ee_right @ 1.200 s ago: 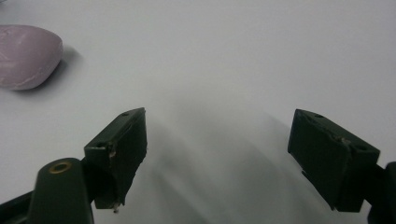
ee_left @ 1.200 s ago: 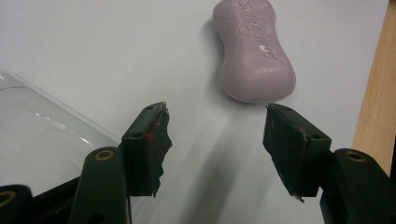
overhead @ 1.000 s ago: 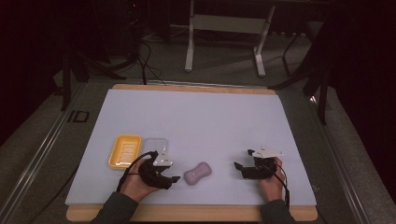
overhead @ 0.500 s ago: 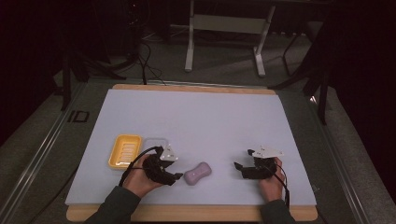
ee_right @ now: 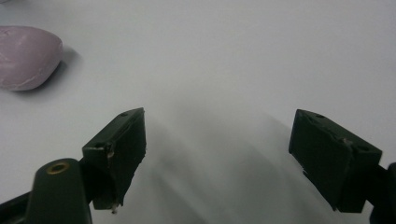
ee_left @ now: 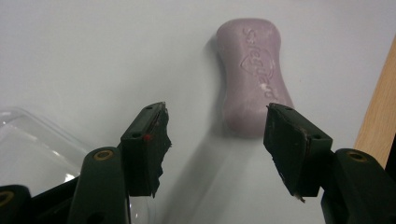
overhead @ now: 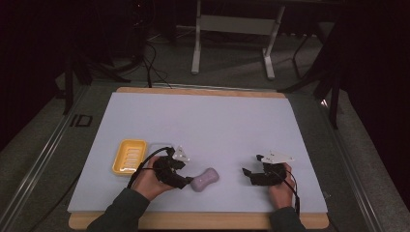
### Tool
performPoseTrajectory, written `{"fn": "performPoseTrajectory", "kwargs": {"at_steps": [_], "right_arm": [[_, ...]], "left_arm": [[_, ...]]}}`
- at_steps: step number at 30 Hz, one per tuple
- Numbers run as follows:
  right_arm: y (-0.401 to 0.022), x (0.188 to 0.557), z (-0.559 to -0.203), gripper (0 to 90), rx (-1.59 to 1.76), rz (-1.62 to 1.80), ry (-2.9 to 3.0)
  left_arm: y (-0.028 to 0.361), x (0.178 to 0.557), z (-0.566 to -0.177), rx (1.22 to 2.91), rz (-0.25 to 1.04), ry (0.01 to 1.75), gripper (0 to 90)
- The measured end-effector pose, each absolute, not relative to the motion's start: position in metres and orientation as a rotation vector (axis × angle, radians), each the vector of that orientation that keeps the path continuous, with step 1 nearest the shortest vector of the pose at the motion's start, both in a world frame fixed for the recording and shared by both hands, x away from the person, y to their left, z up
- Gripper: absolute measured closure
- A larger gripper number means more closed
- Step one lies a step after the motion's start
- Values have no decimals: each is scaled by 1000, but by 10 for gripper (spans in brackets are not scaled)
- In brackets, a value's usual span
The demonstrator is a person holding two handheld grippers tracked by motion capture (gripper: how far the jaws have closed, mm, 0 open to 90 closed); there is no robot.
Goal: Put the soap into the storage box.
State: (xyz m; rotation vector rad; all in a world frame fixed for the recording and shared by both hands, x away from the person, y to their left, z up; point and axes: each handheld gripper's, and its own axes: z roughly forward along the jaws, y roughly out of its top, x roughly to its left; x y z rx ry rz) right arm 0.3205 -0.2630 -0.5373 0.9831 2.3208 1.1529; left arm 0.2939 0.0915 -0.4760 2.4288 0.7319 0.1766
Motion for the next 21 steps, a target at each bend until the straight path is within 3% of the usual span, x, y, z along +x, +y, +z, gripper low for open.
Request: {"fn": "performPoseTrajectory", "kwargs": {"at_steps": [21], "right_arm": [[-263,320,-537,186,972,1152,2322]], "left_arm": [[60,303,-461,2528,168,675,406]]}}
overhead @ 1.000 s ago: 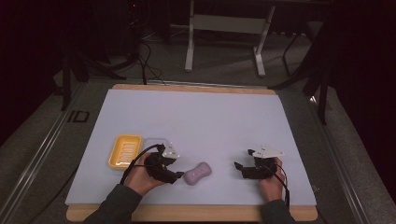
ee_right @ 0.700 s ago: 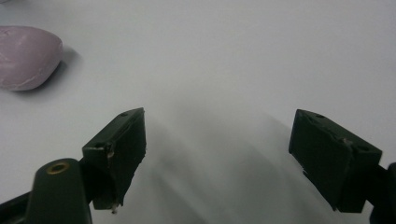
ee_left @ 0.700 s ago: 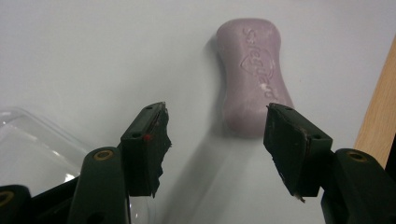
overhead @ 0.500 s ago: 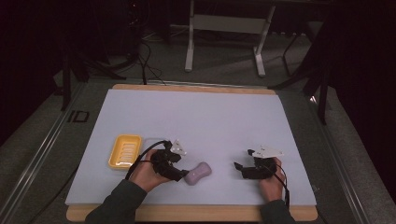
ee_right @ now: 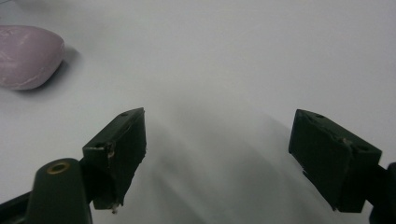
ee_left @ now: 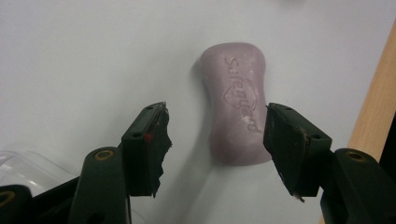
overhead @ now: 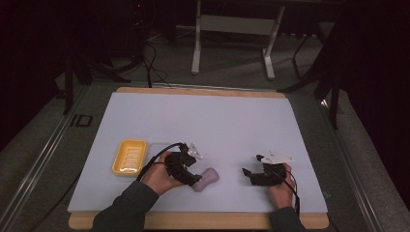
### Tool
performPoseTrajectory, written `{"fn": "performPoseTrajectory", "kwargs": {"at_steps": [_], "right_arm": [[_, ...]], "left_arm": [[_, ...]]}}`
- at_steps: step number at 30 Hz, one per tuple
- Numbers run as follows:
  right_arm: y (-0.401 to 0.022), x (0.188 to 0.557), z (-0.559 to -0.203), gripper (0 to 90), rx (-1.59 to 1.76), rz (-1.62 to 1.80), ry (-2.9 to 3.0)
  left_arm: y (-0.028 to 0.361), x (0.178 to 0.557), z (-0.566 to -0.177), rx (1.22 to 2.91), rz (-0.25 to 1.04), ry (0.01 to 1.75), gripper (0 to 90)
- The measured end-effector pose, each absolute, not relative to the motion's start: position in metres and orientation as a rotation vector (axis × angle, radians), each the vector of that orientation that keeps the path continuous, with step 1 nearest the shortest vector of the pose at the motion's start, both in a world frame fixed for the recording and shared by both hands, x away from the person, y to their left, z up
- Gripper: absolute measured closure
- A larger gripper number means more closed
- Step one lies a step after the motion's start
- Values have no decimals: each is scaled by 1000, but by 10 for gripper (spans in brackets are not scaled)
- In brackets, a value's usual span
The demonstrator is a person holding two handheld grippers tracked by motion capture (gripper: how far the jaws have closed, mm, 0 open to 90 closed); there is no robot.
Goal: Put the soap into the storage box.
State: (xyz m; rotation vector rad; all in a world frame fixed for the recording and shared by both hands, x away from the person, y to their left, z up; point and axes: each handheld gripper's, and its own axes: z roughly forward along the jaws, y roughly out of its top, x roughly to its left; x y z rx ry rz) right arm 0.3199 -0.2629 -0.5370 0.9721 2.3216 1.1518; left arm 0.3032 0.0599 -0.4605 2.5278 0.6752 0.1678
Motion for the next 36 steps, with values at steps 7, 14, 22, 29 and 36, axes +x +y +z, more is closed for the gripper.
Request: {"fn": "performPoseTrajectory", "kwargs": {"at_steps": [7,14,22,29,36], "right_arm": [[-263,320,-537,186,970,1153,2321],[-263,320,-537,186,968,1151,2324],[-262,319,-537,187,967,1151,2325],[-262,319,-537,187,965,1150,2325],[-262,319,-537,187,964,1149,2326]], "left_arm": [[52,305,-458,2539,163,686,405],[44,306,-461,2568,154,662,391],[33,309,-465,2597,134,668,368],[24,312,-473,2632,122,674,336],[15,313,-480,2665,108,673,312]]}}
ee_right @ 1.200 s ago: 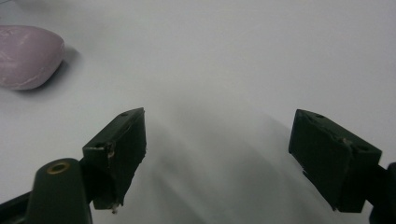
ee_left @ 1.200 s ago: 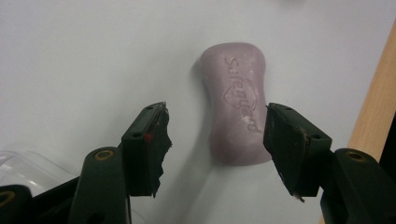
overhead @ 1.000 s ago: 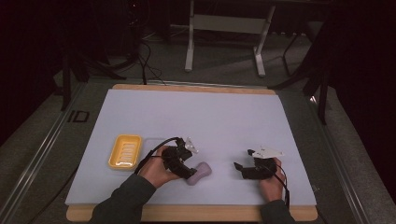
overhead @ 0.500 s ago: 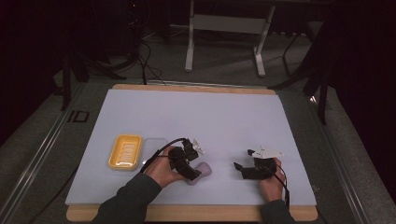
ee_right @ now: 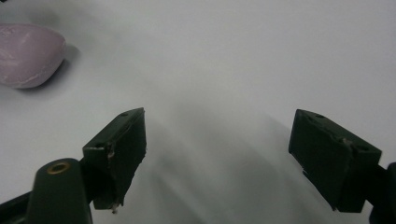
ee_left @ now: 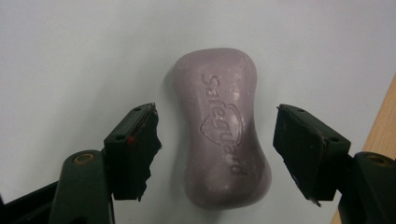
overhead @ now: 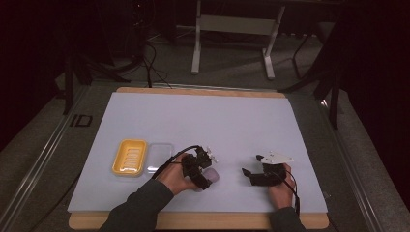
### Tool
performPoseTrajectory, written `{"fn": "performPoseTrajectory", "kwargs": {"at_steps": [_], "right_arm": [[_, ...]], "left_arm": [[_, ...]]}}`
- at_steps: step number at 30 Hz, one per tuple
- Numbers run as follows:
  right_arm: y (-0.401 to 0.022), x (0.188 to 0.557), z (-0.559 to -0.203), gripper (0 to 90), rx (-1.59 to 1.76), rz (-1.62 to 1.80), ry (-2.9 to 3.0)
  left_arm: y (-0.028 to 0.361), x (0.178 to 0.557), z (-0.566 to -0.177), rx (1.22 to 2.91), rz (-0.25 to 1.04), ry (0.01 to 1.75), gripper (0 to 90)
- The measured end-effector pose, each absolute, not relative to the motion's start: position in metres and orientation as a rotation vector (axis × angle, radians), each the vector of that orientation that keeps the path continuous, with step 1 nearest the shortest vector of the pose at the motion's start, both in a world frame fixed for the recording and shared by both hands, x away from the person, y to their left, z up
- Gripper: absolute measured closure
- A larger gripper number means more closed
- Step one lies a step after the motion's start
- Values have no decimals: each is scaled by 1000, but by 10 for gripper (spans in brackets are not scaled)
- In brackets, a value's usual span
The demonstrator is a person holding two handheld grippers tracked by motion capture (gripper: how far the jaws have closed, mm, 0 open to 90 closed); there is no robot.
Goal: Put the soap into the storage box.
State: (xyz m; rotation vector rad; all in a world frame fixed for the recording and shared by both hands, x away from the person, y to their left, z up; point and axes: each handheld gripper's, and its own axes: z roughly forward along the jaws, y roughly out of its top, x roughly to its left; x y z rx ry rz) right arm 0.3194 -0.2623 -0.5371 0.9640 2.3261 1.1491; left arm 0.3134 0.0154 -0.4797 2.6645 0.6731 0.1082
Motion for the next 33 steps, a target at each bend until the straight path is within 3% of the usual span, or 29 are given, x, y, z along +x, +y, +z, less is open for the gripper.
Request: {"fn": "performPoseTrajectory", "kwargs": {"at_steps": [12,33], "right_arm": [[-262,319,-537,186,963,1149,2327],[-262,319,-537,187,962,1148,2329]], "left_arm": [[5,317,-495,2727,90,689,313],[5,326,-501,2786,72,684,479]]}}
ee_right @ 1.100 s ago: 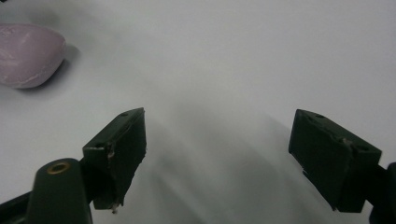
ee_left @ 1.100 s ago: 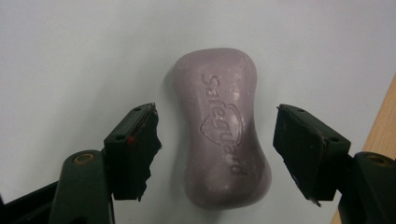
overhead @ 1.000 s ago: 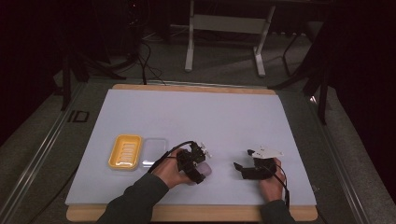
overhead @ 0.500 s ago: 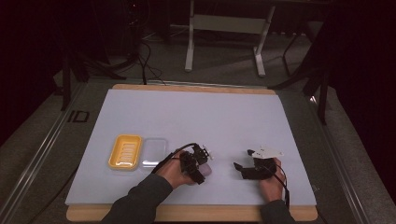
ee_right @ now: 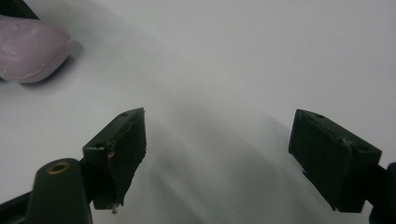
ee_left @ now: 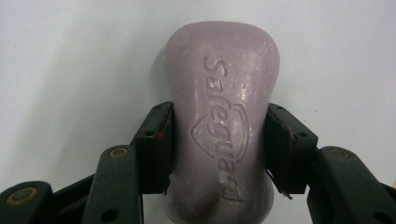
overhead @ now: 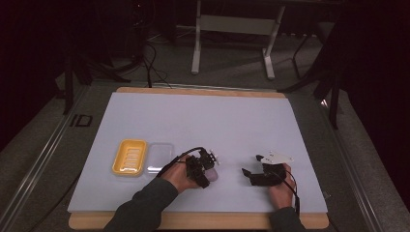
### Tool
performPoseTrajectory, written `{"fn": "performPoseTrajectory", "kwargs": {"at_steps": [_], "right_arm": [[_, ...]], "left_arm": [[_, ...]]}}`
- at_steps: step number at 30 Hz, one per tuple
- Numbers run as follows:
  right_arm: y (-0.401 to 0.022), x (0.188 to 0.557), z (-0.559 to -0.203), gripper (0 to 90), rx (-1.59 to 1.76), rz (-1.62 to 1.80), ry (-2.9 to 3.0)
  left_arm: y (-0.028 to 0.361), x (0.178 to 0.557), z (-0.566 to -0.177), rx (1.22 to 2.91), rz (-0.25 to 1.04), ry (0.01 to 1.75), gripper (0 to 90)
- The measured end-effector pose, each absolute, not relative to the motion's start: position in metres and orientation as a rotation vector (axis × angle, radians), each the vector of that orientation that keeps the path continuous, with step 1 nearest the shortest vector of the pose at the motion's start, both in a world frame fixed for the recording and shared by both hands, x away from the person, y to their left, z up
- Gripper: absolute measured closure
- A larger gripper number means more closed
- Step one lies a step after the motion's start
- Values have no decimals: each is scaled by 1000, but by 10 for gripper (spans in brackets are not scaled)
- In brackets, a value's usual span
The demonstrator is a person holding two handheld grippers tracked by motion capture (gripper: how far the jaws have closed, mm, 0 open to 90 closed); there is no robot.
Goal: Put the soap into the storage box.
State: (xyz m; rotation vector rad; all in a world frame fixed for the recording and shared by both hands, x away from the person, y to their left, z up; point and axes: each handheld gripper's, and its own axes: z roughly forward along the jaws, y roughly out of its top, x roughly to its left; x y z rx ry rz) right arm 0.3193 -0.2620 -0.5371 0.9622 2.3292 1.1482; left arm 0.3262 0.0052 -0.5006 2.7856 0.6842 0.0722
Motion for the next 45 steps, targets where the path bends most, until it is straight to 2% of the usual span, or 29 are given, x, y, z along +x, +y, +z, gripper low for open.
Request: {"fn": "performPoseTrajectory", "kwargs": {"at_steps": [11,31,45], "right_arm": [[-262,320,-537,187,957,1145,2331],[-261,320,-537,187,955,1140,2335],[-261,320,-537,187,955,1141,2336]], "left_arm": [[-3,330,-501,2841,63,658,434],[-19,336,-497,2975,60,667,488],[-18,337,-496,2987,66,632,498]]}}
